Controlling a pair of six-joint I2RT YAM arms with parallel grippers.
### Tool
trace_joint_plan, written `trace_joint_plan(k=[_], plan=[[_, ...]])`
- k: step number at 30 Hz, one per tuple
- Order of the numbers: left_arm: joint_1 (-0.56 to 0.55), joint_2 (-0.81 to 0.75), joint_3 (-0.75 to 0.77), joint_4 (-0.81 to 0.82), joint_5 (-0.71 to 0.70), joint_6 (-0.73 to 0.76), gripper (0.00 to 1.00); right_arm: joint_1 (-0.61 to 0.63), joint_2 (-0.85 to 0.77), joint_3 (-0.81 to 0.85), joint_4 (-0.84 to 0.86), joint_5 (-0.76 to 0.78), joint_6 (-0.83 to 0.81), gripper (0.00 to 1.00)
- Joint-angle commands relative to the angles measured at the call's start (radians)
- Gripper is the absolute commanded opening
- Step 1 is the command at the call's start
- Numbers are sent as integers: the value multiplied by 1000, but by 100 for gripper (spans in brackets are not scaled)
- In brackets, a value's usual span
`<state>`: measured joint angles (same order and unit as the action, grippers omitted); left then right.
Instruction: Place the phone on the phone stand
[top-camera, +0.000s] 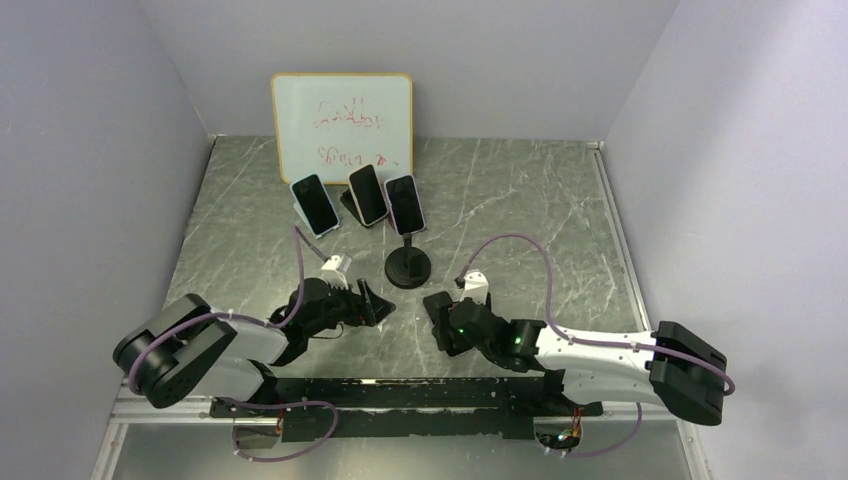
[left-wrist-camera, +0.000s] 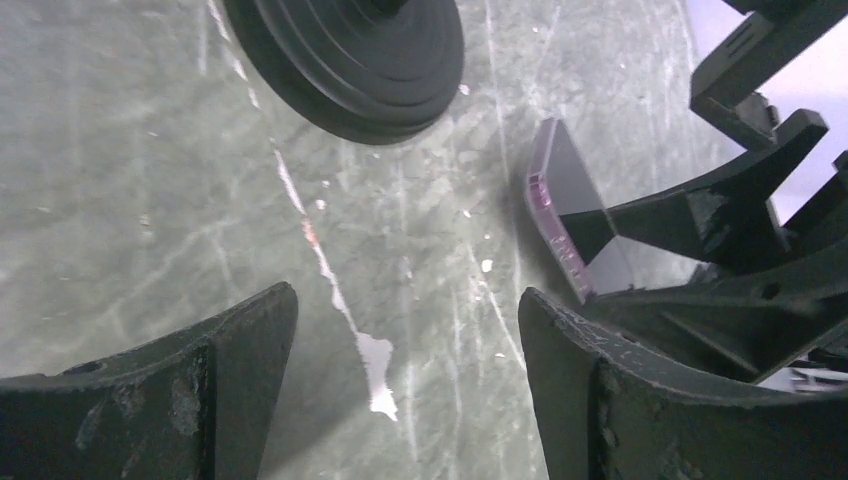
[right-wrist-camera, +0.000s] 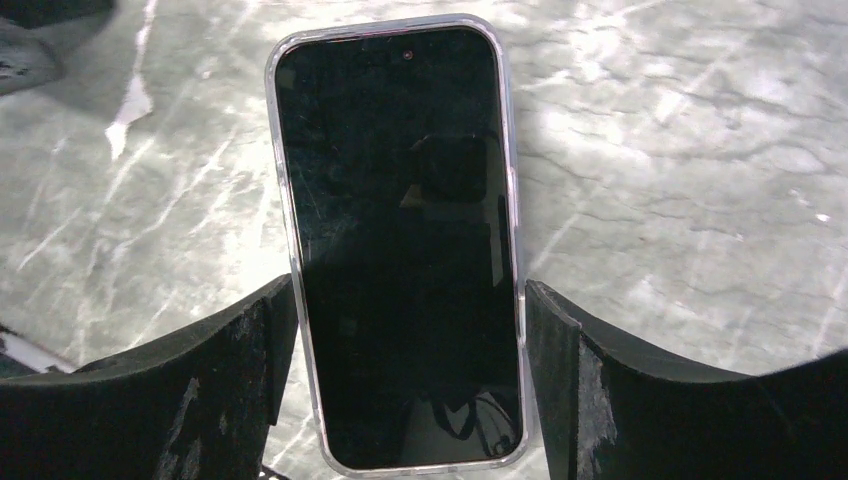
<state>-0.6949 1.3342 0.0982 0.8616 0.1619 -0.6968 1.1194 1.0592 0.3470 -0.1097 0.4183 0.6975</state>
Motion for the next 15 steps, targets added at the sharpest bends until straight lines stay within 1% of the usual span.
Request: trace_joint_plan(k=[1,7,12,15], plan=[[-50,57,8,132,21,-113,86,63,10,12,162,45,-35,56],[-73,173,49,228,89,-167,85,141,102,62,242,38,-126,56],[-84,263,65,313,153,-206,84,190,145,87,269,38,-184,56],[-93,328,90,348,217,-225,83,205,156,96,284,43,-206,56]])
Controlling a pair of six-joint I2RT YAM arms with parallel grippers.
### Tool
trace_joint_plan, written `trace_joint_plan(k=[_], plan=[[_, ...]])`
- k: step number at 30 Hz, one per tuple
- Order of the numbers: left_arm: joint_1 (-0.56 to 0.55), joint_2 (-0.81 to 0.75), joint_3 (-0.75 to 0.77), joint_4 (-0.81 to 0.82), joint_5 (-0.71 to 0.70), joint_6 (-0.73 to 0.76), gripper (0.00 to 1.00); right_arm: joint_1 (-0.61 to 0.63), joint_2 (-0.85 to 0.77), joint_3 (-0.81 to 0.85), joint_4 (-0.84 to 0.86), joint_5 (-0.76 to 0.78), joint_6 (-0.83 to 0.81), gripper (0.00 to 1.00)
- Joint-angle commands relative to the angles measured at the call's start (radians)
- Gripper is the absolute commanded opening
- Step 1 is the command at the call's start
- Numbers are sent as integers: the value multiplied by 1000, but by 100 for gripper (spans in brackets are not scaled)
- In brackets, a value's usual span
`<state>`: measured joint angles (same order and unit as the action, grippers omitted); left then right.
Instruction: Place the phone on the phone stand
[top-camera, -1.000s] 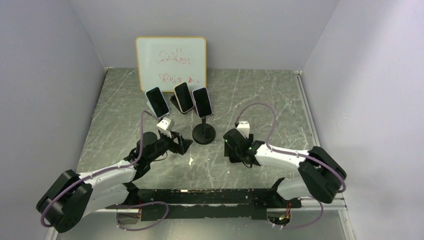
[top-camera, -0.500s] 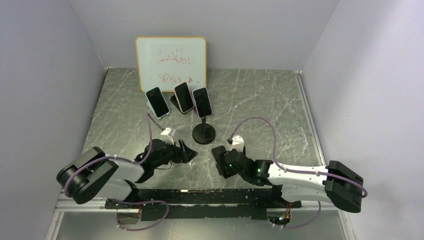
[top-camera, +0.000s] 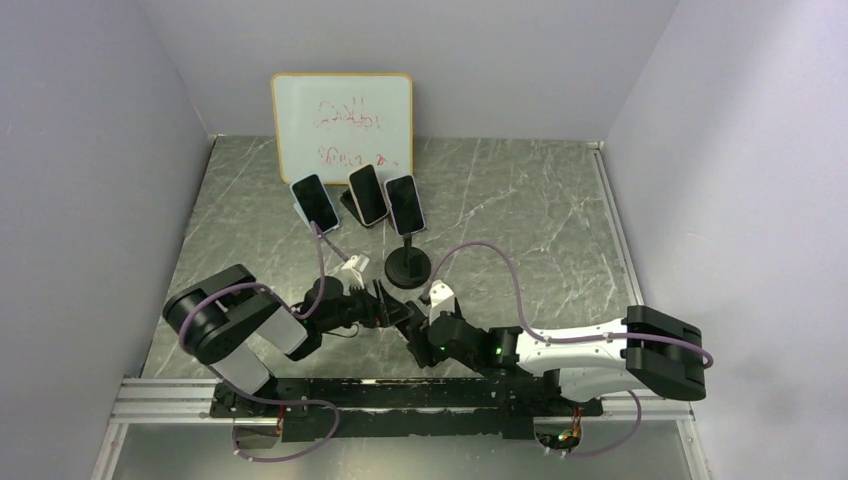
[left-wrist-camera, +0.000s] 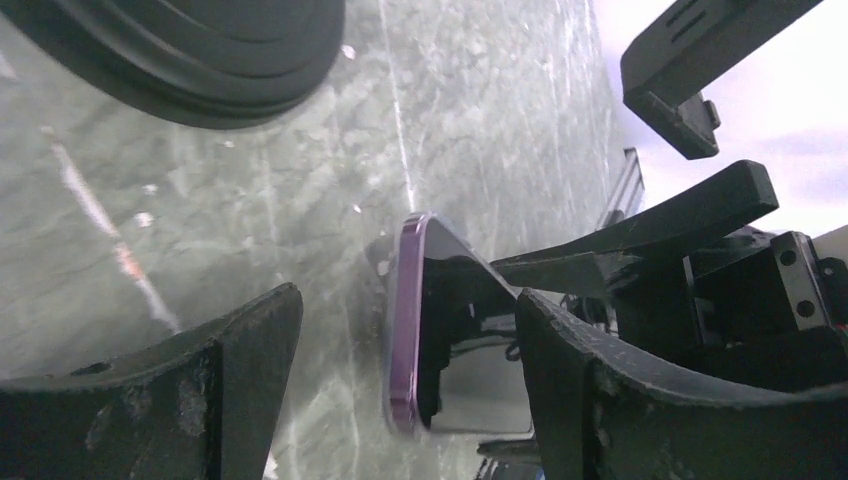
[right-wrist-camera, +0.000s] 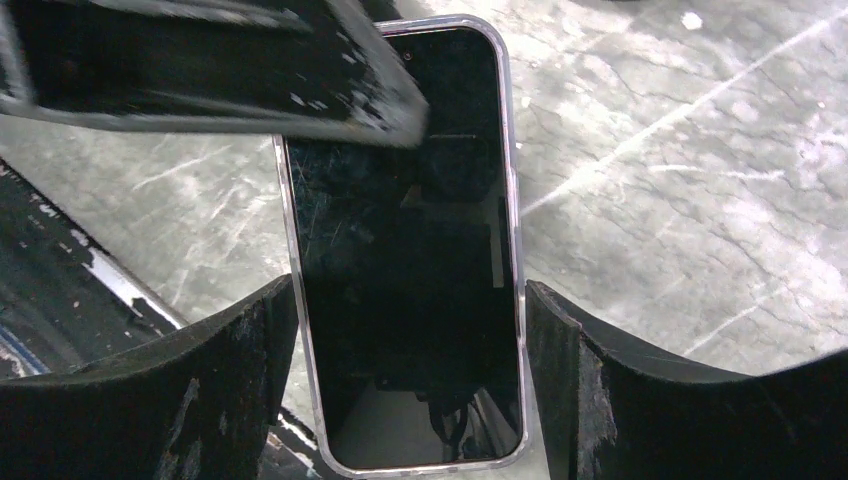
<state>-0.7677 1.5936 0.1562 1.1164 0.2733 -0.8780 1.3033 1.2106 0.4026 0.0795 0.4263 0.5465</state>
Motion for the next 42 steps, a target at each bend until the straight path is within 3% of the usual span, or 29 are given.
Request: trace_joint_plan(k=[1,4,8,9,10,12,15,19,21,24,29,32,35,38,42], plan=[[-24,91,42,110,130,-52,82,23,7,44,98,36,-63,56],[-35,166,51,184,180,-88,76,27,19,54,100,42,-80,56],[-42,255,36,307,236,-139,54,30,26,54,100,50,-91,56],[-42,273,30,341,248,-150,46,29,25,52,100,52,-91,56],[-41,289,25,379,261,-160,29,30,22,49,97,56,-92,56],[-42,319,16,431,286,-178,7,29,14,42,93,65,-93,56],[-42,349,11,520,325,-198,5,30,-18,36,78,88,-105,60],[-41,380,33,650,377,-223,5,26,-132,25,52,159,-147,86],[-40,386,53,710,401,-243,5,14,-243,17,31,189,-167,95],[-38,339,86,703,420,-222,5,-25,-486,-2,17,172,-203,97],[-22,100,175,371,402,-19,5,-196,-661,22,-49,-6,-189,99],[-23,-115,271,10,350,208,5,-314,-639,29,-26,-209,-134,99],[-24,-320,385,-345,261,446,5,-397,-565,5,117,-433,-81,97],[-13,-451,452,-505,180,562,5,-431,-491,-4,264,-579,-73,94],[14,-532,469,-528,131,595,5,-477,-473,2,417,-694,-100,95]])
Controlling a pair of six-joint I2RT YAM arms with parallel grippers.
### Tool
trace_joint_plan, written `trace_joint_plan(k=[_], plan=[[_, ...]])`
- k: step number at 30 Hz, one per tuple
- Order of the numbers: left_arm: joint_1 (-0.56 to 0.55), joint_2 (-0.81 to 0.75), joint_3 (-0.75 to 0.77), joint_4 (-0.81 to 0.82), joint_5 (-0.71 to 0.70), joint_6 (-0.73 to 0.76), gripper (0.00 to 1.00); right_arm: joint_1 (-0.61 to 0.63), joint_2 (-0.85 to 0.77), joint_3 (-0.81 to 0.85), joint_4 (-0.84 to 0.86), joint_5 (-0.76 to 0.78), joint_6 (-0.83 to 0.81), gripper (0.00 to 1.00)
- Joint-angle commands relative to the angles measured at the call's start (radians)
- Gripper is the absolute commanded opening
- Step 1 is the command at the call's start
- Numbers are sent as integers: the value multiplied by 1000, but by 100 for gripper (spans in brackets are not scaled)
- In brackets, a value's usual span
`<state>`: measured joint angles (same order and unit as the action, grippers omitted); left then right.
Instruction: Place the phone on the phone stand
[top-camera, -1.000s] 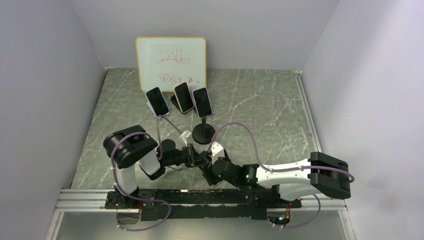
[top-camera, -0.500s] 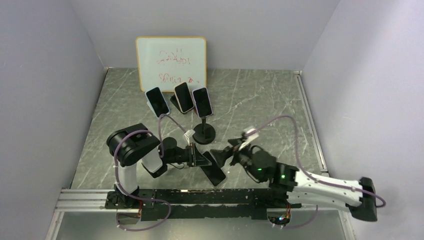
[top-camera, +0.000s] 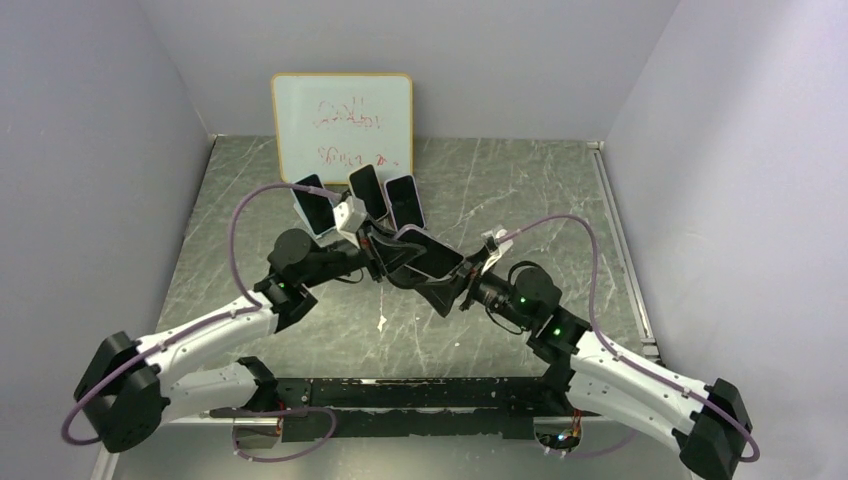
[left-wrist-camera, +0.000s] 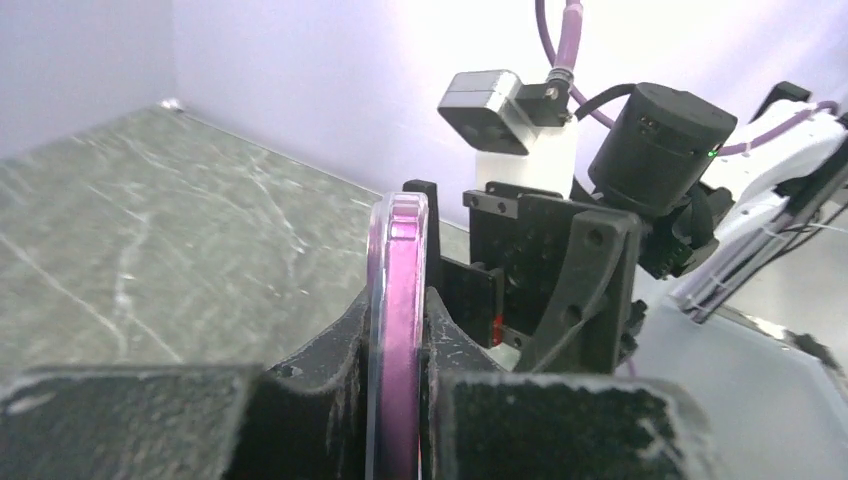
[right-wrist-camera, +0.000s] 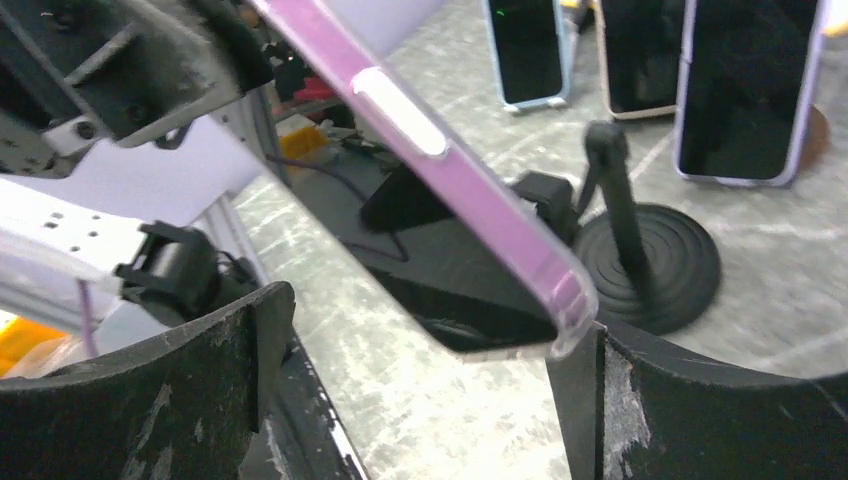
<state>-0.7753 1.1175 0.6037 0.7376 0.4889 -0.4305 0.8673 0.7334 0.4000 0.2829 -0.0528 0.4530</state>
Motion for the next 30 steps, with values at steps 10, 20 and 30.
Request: trace_joint_plan(k=[10,20,30], plan=[[106,-94,3,-10,42,26,5,-177,234,82,523,-647,-46,93],[296,-92,-52,248,243,-259,5,-246,272,79,685,-698,-30,85],[308,-65,-63,403,280,-382,5,-255,297,122,552,-547,-151,88]])
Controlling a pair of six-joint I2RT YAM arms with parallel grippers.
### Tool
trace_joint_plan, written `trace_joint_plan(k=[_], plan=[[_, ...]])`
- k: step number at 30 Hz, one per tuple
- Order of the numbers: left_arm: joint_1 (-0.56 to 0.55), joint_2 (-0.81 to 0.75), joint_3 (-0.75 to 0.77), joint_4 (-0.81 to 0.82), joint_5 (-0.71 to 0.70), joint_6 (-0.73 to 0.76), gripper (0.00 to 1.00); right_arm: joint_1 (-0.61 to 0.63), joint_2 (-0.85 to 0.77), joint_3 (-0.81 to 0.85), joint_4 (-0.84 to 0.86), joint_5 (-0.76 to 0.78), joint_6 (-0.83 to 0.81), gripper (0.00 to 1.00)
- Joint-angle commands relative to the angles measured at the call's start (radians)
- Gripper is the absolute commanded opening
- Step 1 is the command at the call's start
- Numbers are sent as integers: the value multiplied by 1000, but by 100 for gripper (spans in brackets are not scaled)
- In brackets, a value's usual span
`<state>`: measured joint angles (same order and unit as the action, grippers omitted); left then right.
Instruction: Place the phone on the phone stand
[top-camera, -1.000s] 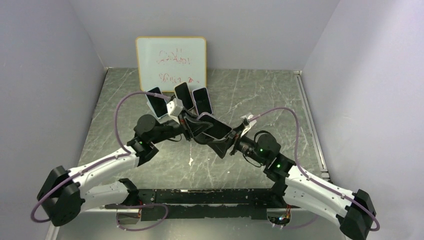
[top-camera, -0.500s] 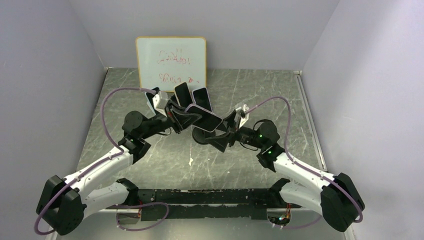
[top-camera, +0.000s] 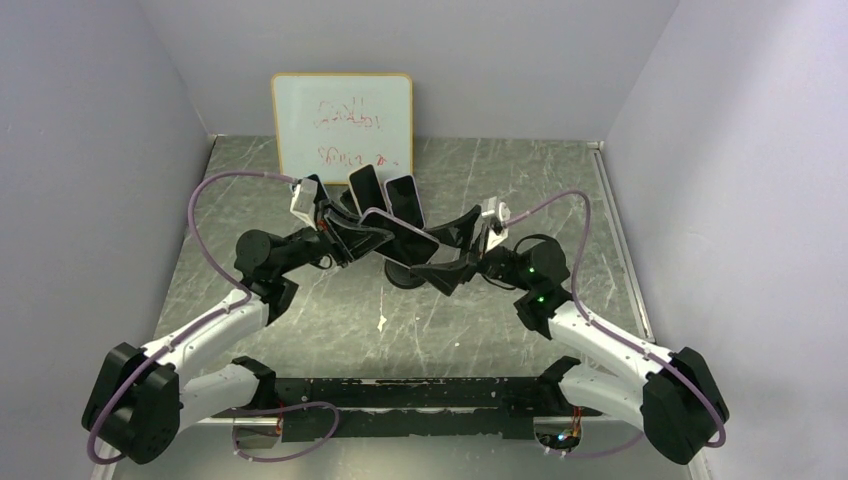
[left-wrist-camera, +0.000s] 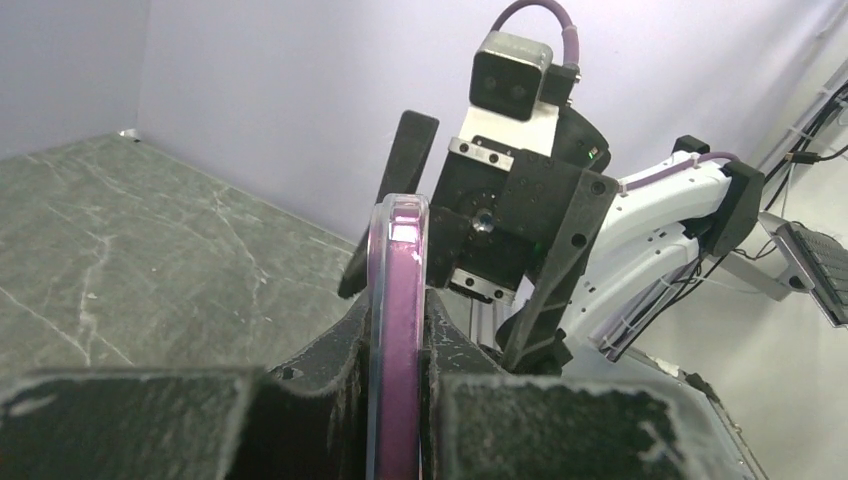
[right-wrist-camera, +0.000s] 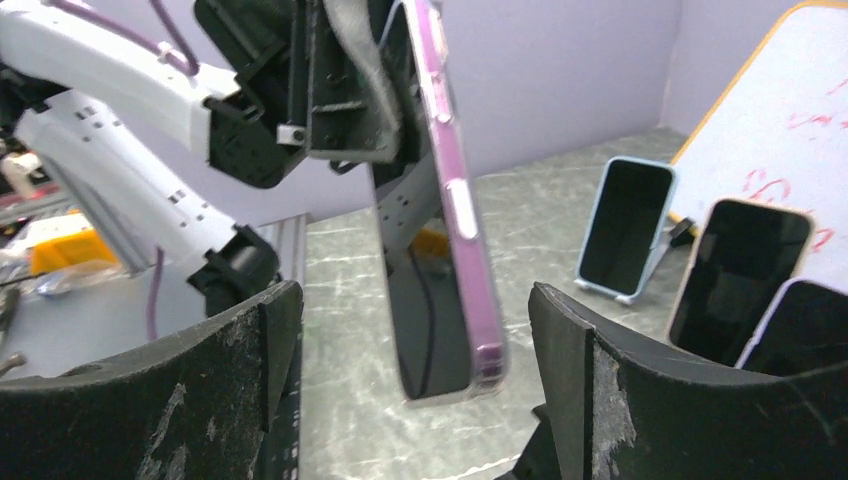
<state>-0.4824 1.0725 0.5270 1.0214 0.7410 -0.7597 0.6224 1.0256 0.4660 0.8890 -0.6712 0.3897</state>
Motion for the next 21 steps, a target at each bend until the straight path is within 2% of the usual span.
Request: trace_joint_plan(k=[1,4,7,13,21], plan=[[19,-33,24,87,26,-35,5,-10,10,71,-97,82,-105,88],[30,-79,67,-82,13,61,5,-19,-23,36,-79,138,-123,88],[37,-95,93,-153,18,106,5,-38,-80,-30,-19,192,-114,89],[42,-73,56,-57,31,37,5,-59,-56,-14,26,160,-113,91],[45,-55,51,7,38,2,5,-61,138,59,191,-78,11,94]])
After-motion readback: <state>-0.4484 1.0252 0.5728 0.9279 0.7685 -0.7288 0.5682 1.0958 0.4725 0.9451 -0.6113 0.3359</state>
